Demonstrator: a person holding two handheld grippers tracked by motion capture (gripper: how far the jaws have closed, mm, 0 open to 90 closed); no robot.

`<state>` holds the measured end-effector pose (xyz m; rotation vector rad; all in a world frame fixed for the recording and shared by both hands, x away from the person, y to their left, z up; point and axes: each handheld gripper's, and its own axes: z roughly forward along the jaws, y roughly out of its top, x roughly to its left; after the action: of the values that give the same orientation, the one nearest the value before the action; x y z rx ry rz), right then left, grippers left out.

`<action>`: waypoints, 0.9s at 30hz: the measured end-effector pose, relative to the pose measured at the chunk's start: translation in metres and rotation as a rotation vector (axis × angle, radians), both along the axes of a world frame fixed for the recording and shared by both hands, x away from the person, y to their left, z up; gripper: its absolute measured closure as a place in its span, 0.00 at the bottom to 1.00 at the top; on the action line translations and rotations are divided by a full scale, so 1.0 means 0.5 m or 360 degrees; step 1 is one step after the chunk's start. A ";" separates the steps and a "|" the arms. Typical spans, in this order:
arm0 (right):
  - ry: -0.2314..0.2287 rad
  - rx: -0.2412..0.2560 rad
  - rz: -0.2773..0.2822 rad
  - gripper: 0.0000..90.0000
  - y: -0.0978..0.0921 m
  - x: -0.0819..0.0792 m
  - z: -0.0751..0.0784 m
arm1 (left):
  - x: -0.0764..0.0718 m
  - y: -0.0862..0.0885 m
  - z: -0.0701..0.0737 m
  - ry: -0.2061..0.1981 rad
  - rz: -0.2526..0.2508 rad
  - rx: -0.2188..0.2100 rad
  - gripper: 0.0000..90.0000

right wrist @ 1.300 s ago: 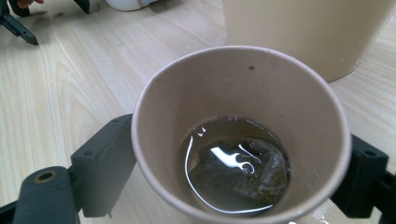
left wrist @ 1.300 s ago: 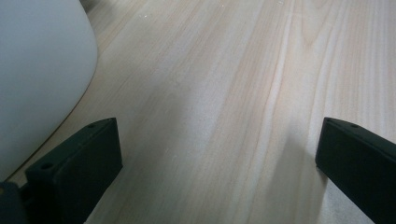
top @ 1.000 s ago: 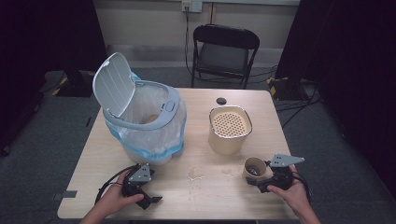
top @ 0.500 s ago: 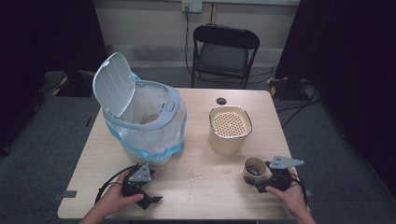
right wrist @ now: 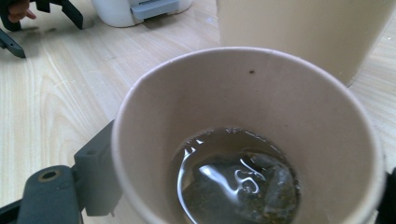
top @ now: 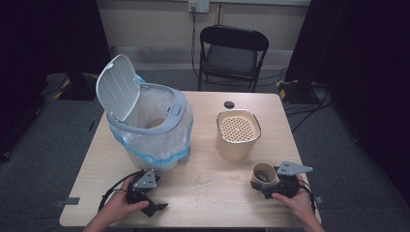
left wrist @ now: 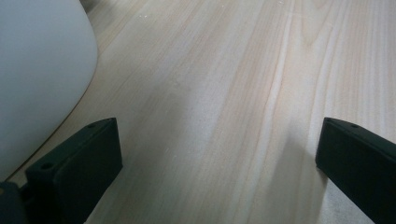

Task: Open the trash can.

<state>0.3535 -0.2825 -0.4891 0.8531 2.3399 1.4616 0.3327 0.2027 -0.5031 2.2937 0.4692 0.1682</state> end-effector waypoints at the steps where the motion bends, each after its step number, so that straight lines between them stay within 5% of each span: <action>1: -0.0006 0.0006 -0.0010 0.18 -0.001 0.001 0.001 | 0.000 0.000 0.000 0.0000 0.0000 0.0000 0.00; 27: -0.0111 0.0044 -0.0027 0.21 0.007 -0.002 0.002 | 0.000 0.000 0.000 0.0000 0.0000 0.0000 0.00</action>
<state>0.3523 -0.2791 -0.4881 0.8137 2.2620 1.4955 0.3327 0.2027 -0.5031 2.2940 0.4689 0.1684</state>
